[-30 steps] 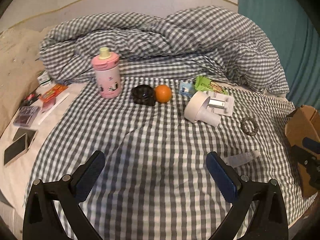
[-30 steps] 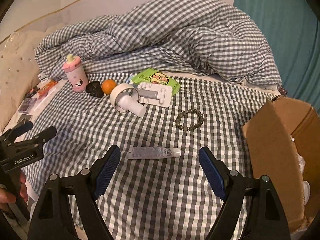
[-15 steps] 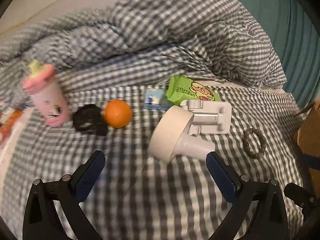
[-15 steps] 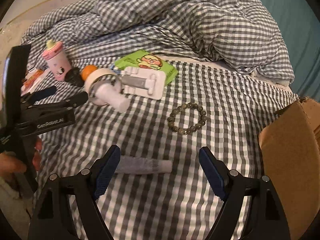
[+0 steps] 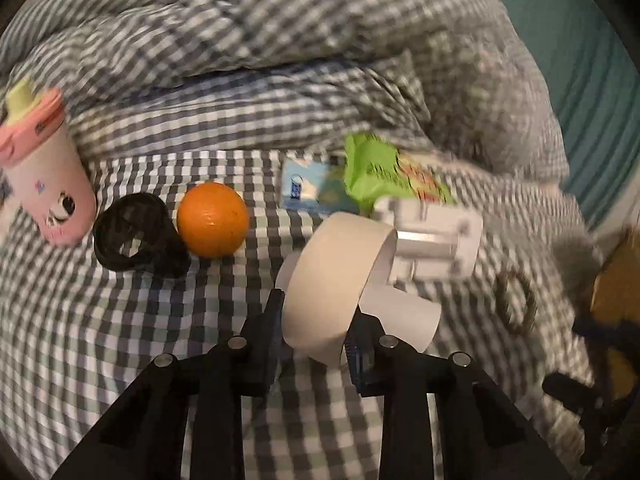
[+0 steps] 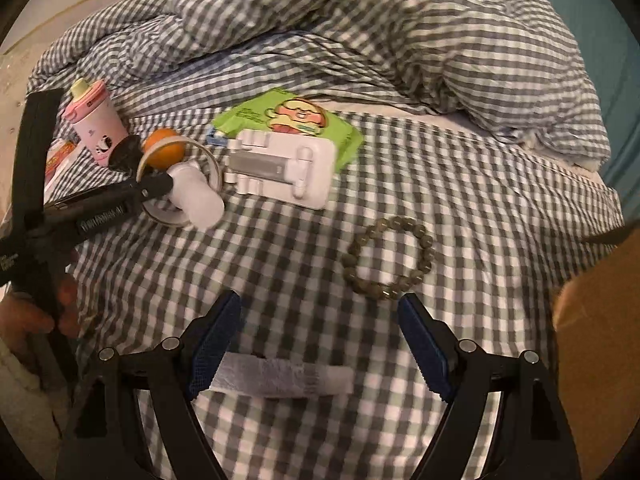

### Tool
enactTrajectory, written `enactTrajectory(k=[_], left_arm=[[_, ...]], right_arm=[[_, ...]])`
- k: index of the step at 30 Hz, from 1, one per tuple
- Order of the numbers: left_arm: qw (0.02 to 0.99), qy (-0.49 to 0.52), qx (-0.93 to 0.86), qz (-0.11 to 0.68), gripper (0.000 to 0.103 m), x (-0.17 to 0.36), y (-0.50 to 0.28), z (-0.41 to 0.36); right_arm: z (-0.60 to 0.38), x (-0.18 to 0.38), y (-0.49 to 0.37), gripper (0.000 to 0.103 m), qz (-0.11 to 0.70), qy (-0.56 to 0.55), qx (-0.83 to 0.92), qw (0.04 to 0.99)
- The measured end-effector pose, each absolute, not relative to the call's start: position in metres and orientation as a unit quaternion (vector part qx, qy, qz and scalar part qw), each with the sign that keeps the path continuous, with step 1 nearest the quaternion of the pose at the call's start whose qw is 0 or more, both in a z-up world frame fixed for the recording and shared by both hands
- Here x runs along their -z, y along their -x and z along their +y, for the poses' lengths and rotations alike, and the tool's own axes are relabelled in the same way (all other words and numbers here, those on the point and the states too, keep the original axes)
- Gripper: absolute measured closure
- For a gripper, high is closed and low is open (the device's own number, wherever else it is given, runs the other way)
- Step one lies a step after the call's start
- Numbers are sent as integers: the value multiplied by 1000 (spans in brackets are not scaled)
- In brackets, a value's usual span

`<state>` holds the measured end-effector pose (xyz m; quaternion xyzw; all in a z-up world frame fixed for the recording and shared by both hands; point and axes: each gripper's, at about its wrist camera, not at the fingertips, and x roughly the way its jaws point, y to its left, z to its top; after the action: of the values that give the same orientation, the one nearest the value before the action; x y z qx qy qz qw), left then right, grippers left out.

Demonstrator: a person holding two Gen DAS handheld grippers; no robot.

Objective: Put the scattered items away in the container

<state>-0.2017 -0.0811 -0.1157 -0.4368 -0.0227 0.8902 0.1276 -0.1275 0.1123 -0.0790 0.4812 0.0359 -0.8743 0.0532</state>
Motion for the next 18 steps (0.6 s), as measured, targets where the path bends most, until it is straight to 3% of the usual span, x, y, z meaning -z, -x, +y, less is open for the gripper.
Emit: enactTrajectory(k=[5,9,18], left_arm=[[138,425,-894,-26,76,100,185,-88],[148,401,-904,-22,90,74,168,-93],[125,372,-919,-29,90,23,131,-117]], right_arm=[[94,78,128,23,40,-478,874,79],[82,76,123,23,49,-473,875,87],[76,66,118,23,40,-466,879,95]])
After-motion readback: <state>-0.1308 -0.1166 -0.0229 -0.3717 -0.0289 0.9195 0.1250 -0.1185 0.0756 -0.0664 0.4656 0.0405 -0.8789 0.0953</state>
